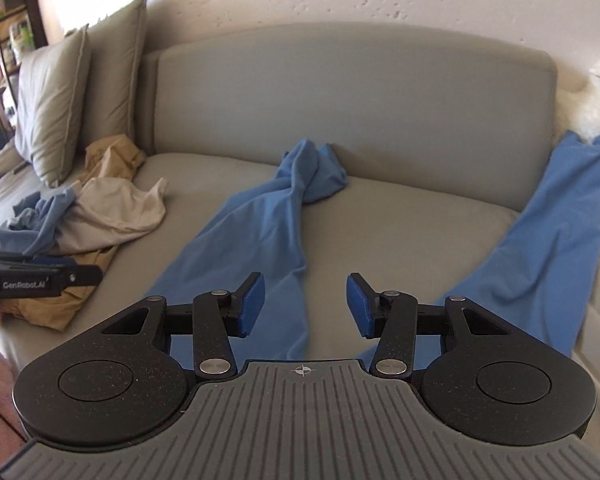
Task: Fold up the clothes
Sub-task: 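Grasp the trouser leg end with the right gripper, then lift the leg end, lay it down stretched, and open the right gripper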
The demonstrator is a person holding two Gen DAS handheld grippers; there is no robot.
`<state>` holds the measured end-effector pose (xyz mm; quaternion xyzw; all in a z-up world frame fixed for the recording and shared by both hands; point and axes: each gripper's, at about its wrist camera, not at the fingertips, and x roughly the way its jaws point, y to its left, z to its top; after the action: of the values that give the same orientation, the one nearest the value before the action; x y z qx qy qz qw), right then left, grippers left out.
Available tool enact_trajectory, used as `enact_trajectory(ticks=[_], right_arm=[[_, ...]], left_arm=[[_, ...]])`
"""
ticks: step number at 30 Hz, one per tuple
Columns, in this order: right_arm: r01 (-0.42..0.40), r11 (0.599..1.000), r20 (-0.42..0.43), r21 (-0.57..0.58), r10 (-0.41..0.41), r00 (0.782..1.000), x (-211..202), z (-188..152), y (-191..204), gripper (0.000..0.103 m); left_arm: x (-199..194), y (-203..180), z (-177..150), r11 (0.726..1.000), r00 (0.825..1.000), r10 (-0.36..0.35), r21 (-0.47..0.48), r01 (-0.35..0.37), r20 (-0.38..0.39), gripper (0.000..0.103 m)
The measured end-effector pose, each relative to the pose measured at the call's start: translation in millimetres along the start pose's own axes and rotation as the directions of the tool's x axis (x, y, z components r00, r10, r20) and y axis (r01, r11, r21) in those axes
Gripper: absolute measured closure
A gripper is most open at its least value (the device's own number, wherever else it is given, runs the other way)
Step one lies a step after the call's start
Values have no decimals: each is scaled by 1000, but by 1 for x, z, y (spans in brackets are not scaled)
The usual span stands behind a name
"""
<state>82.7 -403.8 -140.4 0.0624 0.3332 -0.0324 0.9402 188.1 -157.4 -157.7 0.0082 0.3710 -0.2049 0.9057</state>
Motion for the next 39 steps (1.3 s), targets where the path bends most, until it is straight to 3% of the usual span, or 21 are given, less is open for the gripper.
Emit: enact_trajectory(ticks=[7, 11, 14, 20, 24, 27, 29, 30, 31, 36, 39], right_arm=[[11, 1000, -49, 28, -10, 999, 98, 77, 31, 63], [23, 999, -42, -24, -24, 999, 151, 111, 41, 65], [26, 999, -44, -40, -28, 999, 191, 133, 44, 65], [21, 990, -101, -141, -36, 994, 268, 167, 53, 65], [63, 976, -194, -209, -104, 975, 310, 178, 60, 64], [110, 960, -267, -257, -180, 947, 331, 175, 65, 65], [142, 949, -311, -283, -231, 922, 343, 169, 67, 76], [141, 948, -321, -284, -233, 918, 343, 168, 68, 98], [144, 949, -325, -280, -234, 916, 343, 168, 68, 99], [184, 977, -124, -104, -196, 973, 290, 204, 60, 100], [212, 976, 100, -57, -206, 973, 242, 243, 63, 100]], left_arm=[[88, 0, 62, 995, 996, -45, -89, 51, 76, 56], [139, 3, 91, 996, 993, -68, -57, 74, 93, 56], [168, 13, 96, 997, 994, -42, -66, 48, 96, 56], [202, 36, 87, 987, 1000, -22, -157, 25, 20, 56], [206, 43, 85, 979, 999, -37, -201, 38, 10, 56], [205, 45, 85, 976, 999, -48, -214, 49, 9, 56], [203, 45, 86, 974, 998, -53, -218, 55, 15, 56], [201, 46, 86, 973, 998, -56, -223, 58, 18, 56], [200, 48, 87, 972, 998, -57, -225, 60, 22, 56], [187, 53, 94, 966, 994, -49, -248, 72, 97, 56], [176, 50, 96, 967, 985, -45, -240, 84, 164, 56]])
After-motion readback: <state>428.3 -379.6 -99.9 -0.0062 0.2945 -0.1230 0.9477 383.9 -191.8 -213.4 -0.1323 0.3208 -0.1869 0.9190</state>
